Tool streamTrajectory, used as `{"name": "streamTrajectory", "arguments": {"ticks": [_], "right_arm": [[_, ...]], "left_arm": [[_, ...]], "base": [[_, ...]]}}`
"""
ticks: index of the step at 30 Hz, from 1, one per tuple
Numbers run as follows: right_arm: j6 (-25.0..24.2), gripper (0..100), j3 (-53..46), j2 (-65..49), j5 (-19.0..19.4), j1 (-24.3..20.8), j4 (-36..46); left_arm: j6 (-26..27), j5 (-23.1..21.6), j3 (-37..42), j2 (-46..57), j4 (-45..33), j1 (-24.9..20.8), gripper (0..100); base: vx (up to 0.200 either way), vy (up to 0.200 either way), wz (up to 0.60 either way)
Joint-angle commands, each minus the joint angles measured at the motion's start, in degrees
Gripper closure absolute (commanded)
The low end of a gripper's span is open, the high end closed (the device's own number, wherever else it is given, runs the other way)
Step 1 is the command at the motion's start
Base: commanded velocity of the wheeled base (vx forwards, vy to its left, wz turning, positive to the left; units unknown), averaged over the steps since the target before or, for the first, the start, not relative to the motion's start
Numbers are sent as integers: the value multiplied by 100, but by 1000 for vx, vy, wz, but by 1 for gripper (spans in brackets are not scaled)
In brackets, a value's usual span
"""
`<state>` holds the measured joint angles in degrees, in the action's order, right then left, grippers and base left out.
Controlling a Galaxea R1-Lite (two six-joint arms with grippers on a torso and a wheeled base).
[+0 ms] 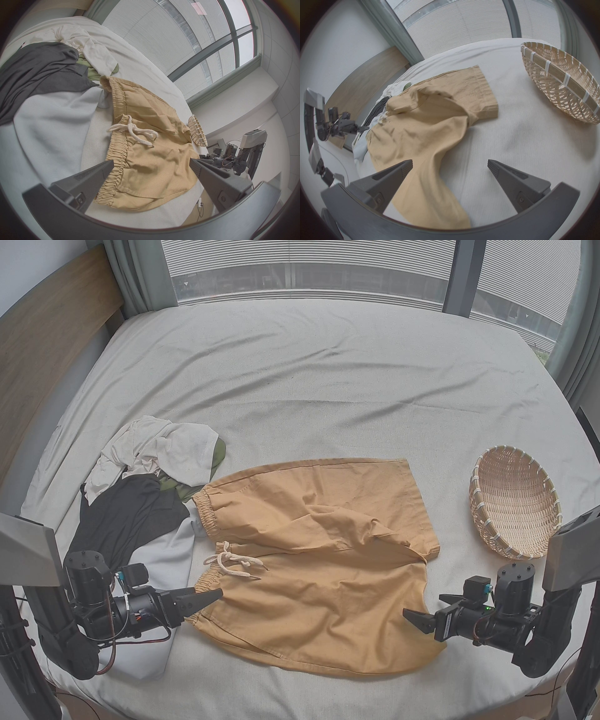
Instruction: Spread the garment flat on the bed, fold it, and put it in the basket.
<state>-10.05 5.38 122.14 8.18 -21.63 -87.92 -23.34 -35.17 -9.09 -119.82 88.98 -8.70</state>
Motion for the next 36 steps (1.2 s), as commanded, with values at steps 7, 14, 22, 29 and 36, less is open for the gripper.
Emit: {"name": "streamTrajectory", "arguments": {"ticks": [7, 14, 22, 29, 36], "right_arm": [[90, 100, -265, -67, 8, -52, -15], [82, 100, -212, -129, 17, -228, -24], [-6, 100, -19, -366, 158, -922, -24], [-411, 100, 157, -322, 395, -1274, -24], [-868, 100, 579, -305, 826, -1845, -15]], "left_arm": [[14, 10, 4, -138, 14, -61, 0], [23, 10, 4, -156, 14, -61, 0], [181, 19, 39, -323, 14, -140, 0], [260, 19, 39, -402, 14, -140, 0], [269, 19, 57, -402, 14, -219, 0]], "base": [[0, 0, 0], [0, 0, 0], [0, 0, 0], [0, 0, 0], [0, 0, 0]]}}
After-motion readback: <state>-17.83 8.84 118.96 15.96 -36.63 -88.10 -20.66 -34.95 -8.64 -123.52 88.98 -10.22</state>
